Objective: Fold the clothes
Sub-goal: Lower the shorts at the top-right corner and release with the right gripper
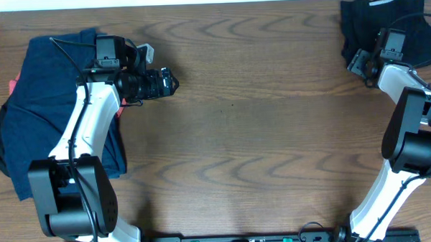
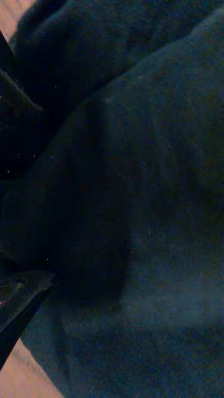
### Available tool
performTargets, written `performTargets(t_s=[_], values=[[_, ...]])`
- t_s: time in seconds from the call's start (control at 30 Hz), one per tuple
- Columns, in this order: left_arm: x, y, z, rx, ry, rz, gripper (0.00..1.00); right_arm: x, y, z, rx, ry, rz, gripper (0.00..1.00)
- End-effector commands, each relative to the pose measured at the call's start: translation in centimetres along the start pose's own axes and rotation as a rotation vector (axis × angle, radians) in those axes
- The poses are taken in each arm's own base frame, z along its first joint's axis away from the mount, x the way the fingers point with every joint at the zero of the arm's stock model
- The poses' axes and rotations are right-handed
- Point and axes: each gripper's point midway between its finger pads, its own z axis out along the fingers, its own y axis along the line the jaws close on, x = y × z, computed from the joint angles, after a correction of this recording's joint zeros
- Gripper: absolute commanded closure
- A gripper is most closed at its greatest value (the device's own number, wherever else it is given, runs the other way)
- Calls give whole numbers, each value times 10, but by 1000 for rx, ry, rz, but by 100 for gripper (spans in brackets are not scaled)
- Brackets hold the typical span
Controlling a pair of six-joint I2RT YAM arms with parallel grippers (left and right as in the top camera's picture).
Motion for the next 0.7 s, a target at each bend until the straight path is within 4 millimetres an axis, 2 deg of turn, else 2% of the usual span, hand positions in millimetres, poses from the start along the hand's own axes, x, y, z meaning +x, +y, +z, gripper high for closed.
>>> performTargets(t_s=[0.0,0.2,0.33,0.47,0.6,0.67], values=[[5,2,4,-11,16,15,5,41,27,18,-96,114,-39,29],[5,2,4,-11,17,14,5,36,28,13,-99,105,-39,28],[5,2,4,-11,17,14,5,12,30,-10,-108,51,-18,28],[5,2,4,-11,17,14,5,-31,36,-56,-143,-66,-40,24],[7,2,4,-12,24,10,5,-66,55,-127,-244,-179,-141,23],[7,2,4,-12,24,10,2,-78,61,-163,-289,-226,-153,20]])
